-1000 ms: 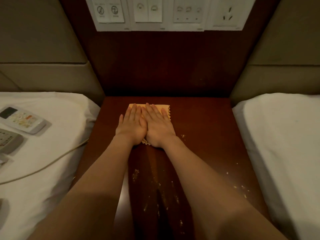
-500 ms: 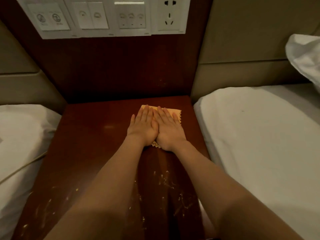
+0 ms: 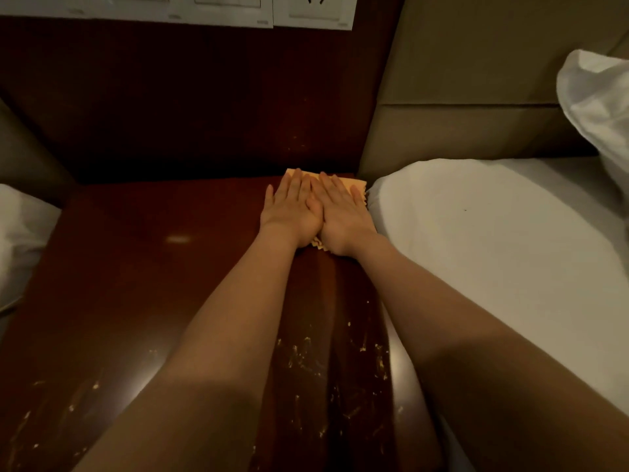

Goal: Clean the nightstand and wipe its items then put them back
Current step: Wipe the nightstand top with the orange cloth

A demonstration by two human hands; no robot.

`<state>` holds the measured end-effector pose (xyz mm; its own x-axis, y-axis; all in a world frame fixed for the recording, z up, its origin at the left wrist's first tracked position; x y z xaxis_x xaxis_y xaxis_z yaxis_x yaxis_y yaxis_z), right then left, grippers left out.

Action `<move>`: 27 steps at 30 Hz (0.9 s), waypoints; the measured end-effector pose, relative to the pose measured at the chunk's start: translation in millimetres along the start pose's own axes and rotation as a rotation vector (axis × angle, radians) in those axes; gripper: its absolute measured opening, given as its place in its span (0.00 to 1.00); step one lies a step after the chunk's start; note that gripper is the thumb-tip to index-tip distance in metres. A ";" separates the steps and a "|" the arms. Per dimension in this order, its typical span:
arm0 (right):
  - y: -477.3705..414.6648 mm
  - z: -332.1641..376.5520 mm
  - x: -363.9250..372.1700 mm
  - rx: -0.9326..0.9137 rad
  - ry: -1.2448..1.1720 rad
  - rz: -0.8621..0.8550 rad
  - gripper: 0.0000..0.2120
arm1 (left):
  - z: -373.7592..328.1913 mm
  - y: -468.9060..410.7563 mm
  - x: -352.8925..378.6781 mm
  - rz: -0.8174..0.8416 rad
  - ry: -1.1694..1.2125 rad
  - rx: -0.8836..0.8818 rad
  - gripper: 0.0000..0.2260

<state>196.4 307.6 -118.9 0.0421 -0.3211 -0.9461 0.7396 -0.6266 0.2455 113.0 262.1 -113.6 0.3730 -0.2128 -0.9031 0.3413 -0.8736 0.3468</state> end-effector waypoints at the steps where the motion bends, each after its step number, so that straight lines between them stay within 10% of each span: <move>1: 1.6 1.3 -0.5 0.005 0.000 0.005 0.32 | 0.6 1.0 0.2 -0.004 0.001 0.000 0.23; 27: 163.5 28.4 46.8 0.128 -0.024 0.043 0.35 | -30.2 143.7 58.0 0.119 -0.019 0.118 0.23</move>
<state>300.3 169.9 -117.1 0.0546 -0.3660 -0.9290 0.6456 -0.6969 0.3124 209.7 137.5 -108.5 0.3877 -0.3255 -0.8624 0.1913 -0.8868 0.4208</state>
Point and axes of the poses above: each hand's wrist, its own y-axis away from the middle knuckle, its own x-axis out of the palm, z = x × y, the point moved 3 cm from there along -y, towards the middle knuckle, and after that the axes turned 6 degrees about z, right-handed, at the moved point
